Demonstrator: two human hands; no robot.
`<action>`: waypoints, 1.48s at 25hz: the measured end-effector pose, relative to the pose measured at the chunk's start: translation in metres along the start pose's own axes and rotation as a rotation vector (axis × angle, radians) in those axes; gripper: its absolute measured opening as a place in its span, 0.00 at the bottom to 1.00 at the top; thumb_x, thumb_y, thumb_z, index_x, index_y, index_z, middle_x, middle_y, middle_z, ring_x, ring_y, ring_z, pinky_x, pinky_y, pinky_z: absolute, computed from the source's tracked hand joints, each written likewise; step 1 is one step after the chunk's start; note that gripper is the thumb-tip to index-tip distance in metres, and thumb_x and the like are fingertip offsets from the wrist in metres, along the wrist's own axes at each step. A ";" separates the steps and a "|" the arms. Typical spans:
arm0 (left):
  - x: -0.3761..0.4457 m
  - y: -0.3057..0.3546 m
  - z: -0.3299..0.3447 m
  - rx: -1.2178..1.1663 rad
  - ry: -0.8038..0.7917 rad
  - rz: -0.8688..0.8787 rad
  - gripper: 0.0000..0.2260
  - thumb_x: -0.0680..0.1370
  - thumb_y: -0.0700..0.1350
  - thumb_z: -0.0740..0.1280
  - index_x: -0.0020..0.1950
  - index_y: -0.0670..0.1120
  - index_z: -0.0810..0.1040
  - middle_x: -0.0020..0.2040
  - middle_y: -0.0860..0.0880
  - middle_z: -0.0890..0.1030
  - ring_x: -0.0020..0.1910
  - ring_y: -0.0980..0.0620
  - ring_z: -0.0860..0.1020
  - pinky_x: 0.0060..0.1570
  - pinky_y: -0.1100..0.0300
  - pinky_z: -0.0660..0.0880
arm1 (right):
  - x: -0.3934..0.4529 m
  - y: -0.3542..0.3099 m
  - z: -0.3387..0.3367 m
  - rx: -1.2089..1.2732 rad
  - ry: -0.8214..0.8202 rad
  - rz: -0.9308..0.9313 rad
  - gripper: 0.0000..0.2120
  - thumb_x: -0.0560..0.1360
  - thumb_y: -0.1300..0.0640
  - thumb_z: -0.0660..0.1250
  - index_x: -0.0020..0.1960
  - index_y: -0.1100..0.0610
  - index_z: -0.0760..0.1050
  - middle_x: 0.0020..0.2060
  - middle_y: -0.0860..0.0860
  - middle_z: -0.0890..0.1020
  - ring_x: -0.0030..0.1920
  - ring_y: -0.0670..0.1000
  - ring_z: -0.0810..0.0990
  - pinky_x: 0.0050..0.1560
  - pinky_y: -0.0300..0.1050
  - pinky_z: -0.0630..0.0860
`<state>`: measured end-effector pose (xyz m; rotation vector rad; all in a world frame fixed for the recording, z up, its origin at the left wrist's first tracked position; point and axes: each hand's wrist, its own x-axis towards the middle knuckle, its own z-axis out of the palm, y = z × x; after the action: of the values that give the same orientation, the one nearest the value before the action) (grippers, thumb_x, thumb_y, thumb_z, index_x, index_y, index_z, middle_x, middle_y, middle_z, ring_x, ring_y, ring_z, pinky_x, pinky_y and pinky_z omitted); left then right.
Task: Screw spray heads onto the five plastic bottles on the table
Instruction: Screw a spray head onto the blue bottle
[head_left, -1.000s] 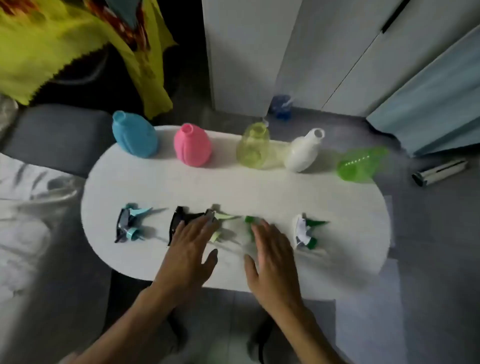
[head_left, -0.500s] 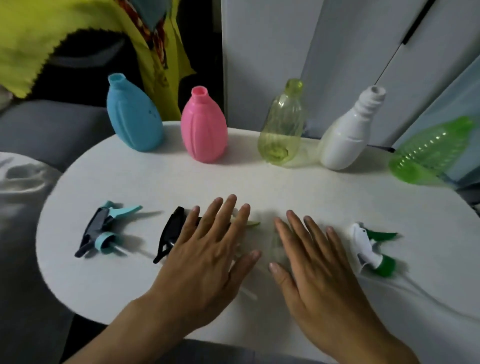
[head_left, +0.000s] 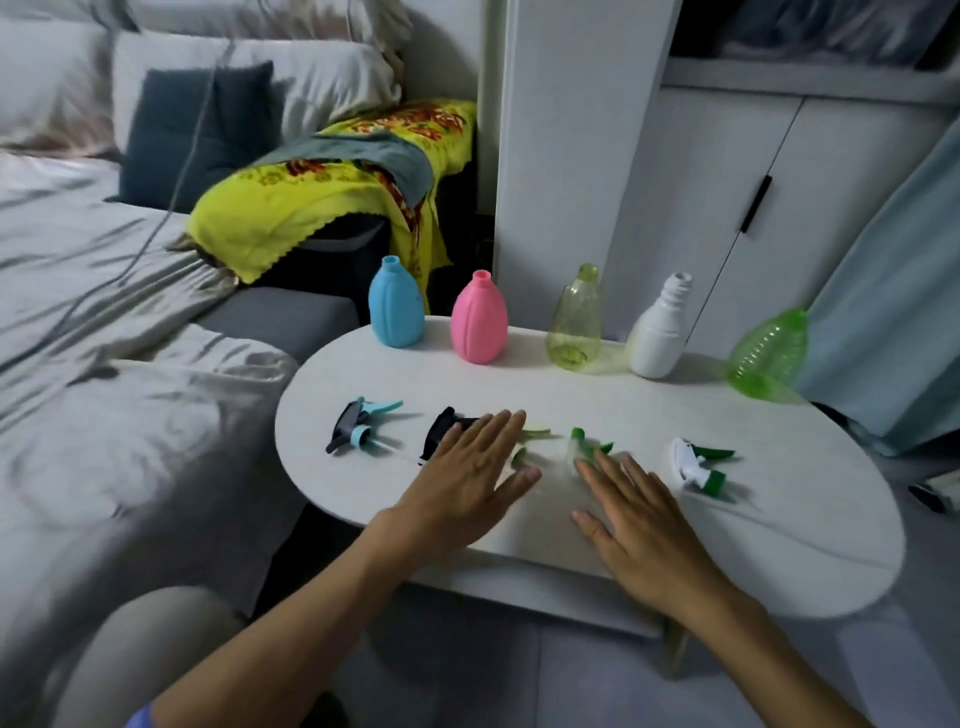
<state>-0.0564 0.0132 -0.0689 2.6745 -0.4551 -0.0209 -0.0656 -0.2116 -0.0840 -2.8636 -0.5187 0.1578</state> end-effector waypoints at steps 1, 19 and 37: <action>-0.002 -0.008 -0.008 -0.038 0.018 -0.017 0.30 0.82 0.61 0.49 0.80 0.51 0.47 0.81 0.52 0.51 0.79 0.56 0.47 0.77 0.56 0.43 | -0.001 -0.002 0.000 0.006 -0.001 -0.007 0.29 0.82 0.40 0.49 0.80 0.45 0.44 0.81 0.46 0.44 0.80 0.51 0.40 0.77 0.49 0.40; -0.005 -0.139 -0.057 0.079 0.151 -0.425 0.11 0.73 0.42 0.71 0.56 0.46 0.81 0.58 0.47 0.79 0.53 0.46 0.78 0.56 0.53 0.73 | 0.036 -0.032 -0.005 0.209 0.249 -0.194 0.26 0.79 0.52 0.63 0.76 0.49 0.64 0.76 0.45 0.65 0.77 0.46 0.55 0.75 0.40 0.51; 0.058 -0.050 -0.091 -1.172 0.204 -0.543 0.26 0.78 0.64 0.60 0.54 0.43 0.84 0.47 0.46 0.87 0.44 0.47 0.86 0.39 0.58 0.78 | 0.063 -0.049 -0.034 0.879 0.672 -0.015 0.07 0.75 0.55 0.72 0.47 0.46 0.75 0.42 0.37 0.84 0.42 0.38 0.82 0.38 0.26 0.73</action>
<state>0.0216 0.0744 -0.0034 1.5342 0.3048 -0.1282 -0.0187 -0.1515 -0.0429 -1.8836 -0.2329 -0.4539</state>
